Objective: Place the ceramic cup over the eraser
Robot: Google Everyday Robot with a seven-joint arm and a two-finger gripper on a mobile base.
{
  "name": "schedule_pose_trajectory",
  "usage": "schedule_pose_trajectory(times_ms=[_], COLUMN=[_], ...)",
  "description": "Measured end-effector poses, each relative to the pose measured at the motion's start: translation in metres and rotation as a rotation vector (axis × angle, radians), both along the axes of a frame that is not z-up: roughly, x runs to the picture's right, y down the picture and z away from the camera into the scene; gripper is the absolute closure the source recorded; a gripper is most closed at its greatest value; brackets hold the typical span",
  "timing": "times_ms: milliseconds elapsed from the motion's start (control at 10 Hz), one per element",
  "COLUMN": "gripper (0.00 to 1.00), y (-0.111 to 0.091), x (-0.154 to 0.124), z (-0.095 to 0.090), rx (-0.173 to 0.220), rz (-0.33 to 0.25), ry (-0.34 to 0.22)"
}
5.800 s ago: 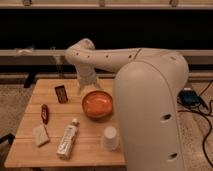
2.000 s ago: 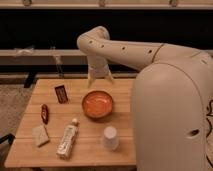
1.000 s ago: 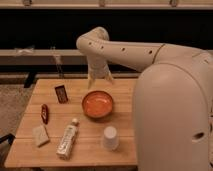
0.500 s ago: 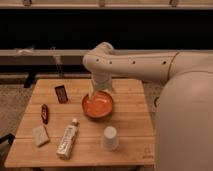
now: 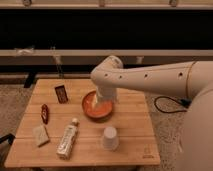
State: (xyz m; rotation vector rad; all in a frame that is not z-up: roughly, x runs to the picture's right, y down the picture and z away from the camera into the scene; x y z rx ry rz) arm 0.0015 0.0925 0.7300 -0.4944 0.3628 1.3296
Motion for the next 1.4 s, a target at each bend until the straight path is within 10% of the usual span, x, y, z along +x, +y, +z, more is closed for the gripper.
schedule_pose_trajectory(times_ms=[400,1400], gripper=[0.2,0.2], y=[0.056,0.114], x=[0.013,0.046], z=[0.013,0.009], rx=[-0.014,-0.078], rz=[0.03,0.136], ry=[0.029,0.055])
